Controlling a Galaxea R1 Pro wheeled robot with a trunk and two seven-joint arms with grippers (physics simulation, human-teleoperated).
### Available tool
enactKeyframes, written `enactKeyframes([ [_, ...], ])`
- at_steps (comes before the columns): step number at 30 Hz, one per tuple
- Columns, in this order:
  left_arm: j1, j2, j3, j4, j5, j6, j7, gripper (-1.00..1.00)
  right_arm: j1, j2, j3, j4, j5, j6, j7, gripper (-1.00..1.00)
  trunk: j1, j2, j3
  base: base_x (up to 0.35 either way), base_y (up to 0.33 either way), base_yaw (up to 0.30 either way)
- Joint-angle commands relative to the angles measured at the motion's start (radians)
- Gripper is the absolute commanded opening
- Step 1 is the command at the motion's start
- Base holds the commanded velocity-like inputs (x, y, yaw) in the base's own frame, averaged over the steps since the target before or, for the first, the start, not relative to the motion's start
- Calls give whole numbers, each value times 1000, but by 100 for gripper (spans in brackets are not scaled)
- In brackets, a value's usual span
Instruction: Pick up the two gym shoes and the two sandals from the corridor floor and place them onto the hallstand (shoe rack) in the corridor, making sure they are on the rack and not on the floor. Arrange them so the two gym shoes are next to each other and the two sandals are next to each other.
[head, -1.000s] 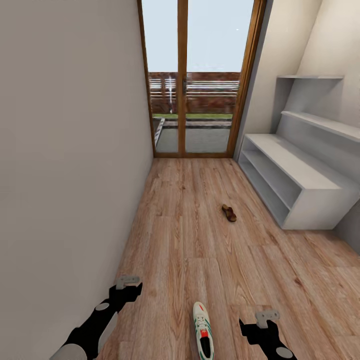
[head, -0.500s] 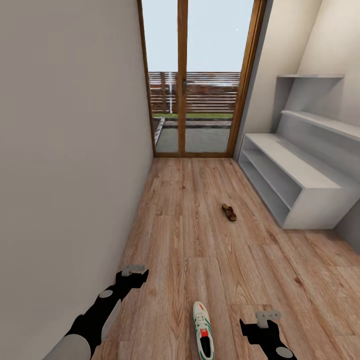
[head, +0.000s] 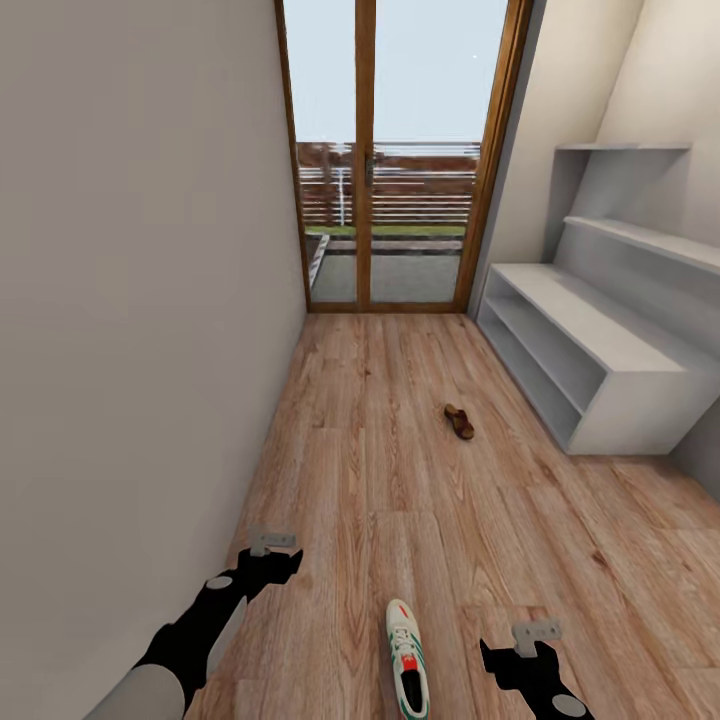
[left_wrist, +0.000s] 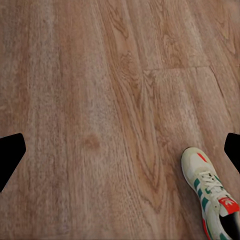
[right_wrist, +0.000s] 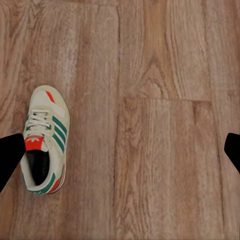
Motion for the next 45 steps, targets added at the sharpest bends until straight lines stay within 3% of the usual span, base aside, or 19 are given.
enactKeyframes([
  [1,-2,0,-1,-2,2,8,-3,100,0,0,0,-1,3,2,0,100,4,-8,-4,0,0,0],
  [8,-16,-1,-3,-3,3,16,-30,100,0,0,0,0,3,2,-1,100,31,-57,-28,0,0,25],
  [13,-66,-7,-4,-2,4,32,-66,100,0,1,0,0,3,2,-1,100,50,-92,-49,0,0,112],
  [24,-145,-13,-4,-2,5,160,-144,100,0,10,-1,1,3,2,-1,100,92,-169,-96,0,0,154],
  [39,-175,-24,-4,-2,4,194,-175,100,0,15,-1,4,-5,2,-1,100,150,-274,-162,0,0,167],
  [45,-183,-33,-4,-2,2,196,-181,100,0,42,-1,-2,-8,3,-2,100,173,-316,-188,0,0,177],
])
